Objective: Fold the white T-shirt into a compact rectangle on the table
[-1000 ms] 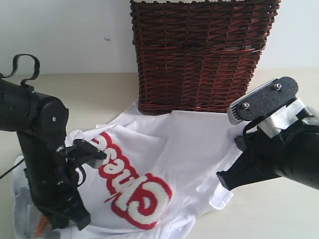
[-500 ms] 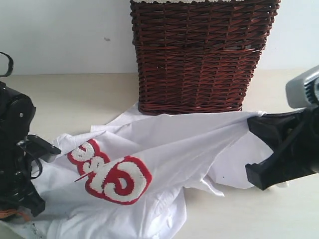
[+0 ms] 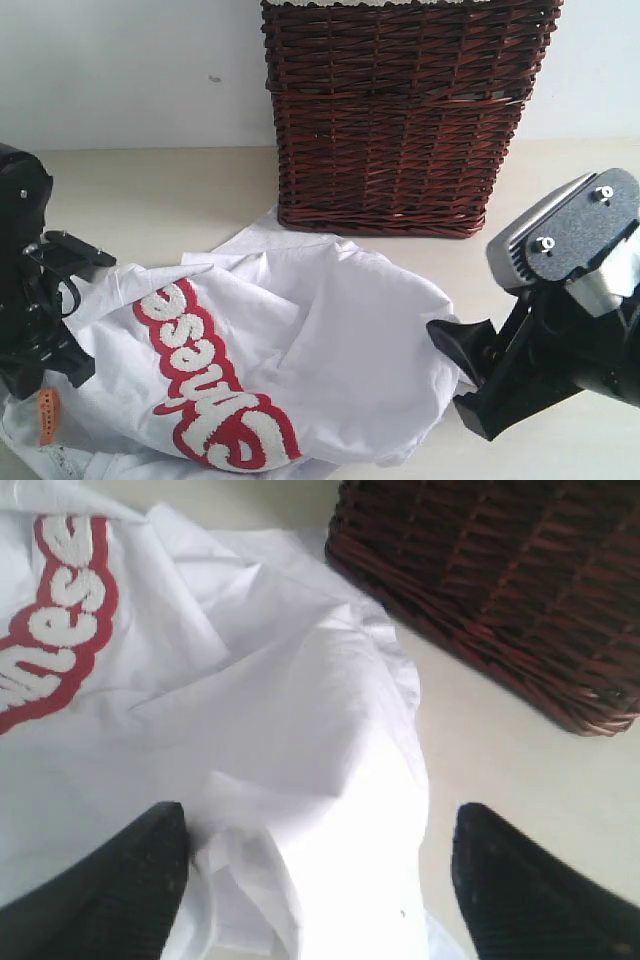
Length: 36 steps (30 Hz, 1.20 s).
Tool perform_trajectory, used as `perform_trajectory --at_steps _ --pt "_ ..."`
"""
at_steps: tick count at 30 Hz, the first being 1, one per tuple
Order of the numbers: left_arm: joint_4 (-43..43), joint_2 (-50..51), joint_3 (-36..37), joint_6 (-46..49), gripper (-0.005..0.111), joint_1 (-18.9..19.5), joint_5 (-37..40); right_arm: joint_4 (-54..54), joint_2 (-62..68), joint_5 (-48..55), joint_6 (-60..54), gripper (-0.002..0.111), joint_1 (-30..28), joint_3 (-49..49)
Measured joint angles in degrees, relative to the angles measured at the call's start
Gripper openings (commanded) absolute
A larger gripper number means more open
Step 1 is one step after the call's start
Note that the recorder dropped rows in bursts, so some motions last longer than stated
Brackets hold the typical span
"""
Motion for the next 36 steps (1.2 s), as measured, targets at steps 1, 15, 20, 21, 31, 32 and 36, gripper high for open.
perform_trajectory --at_steps 1,15,20,21,31,32,36 --pt "-0.13 -0.75 -0.05 0.0 0.0 0.0 -0.47 0.0 0.77 0.26 0.0 0.071 0.0 0.0" --pt "-2.65 -5.38 -3.24 0.24 0.0 0.0 -4.58 0.0 4.2 -5.49 13.07 0.069 0.0 1.87" --pt "-6.77 -5.38 -3.36 3.64 0.0 0.0 -4.89 0.21 4.35 5.88 14.39 0.069 0.0 1.87" --pt "-7.53 -5.38 -3.36 4.05 0.0 0.0 -4.89 0.21 4.35 10.44 14.37 0.069 0.0 1.87" --pt "-11.91 -5.38 -3.36 7.65 0.0 -0.39 -3.57 -0.74 3.05 10.77 14.76 0.069 0.0 1.87" --pt "-12.9 -5.38 -3.36 8.67 0.0 -0.73 -3.03 -0.74 2.47 6.65 14.76 0.069 0.0 1.87" --pt "-16.8 -5.27 -3.36 11.49 0.0 -3.92 -0.92 -0.63 0.26 -12.87 14.76 0.068 0.0 1.87"
